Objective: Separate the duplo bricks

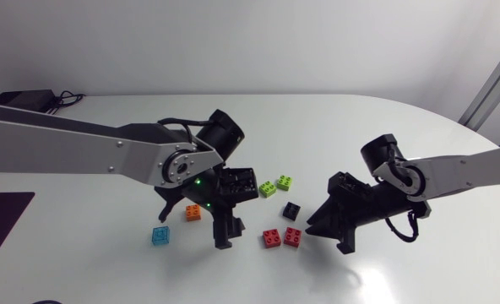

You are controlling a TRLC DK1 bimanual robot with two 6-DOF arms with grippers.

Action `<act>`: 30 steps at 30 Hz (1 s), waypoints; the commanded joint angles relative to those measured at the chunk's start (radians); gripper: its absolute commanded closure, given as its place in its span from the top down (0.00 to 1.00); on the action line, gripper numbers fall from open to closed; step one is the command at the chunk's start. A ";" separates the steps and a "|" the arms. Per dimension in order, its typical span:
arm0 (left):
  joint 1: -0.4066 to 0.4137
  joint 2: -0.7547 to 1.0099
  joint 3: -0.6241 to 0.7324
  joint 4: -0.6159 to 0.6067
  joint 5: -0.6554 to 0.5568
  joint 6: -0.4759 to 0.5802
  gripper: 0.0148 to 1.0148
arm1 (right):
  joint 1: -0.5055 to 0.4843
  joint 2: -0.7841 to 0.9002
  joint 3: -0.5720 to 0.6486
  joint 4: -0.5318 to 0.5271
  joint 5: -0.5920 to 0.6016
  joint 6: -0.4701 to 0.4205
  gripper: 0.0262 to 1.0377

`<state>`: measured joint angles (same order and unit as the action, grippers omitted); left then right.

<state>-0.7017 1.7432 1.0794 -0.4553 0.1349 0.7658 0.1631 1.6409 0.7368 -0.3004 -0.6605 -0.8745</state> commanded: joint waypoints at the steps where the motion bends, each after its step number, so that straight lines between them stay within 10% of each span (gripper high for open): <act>1: 0.013 -0.036 -0.041 -0.002 0.008 -0.002 0.85 | 0.006 0.050 0.022 0.015 0.013 0.014 0.27; 20: 0.070 -0.062 -0.085 0.056 0.008 0.012 0.86 | 0.133 0.137 0.058 0.076 0.078 0.068 0.27; 30: 0.084 0.202 0.142 0.167 0.008 -0.033 0.85 | 0.010 -0.061 0.073 -0.008 0.042 0.065 0.27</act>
<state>-0.6147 1.8782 1.1503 -0.3046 0.1349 0.7609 0.1970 1.6264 0.7872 -0.2832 -0.6067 -0.8253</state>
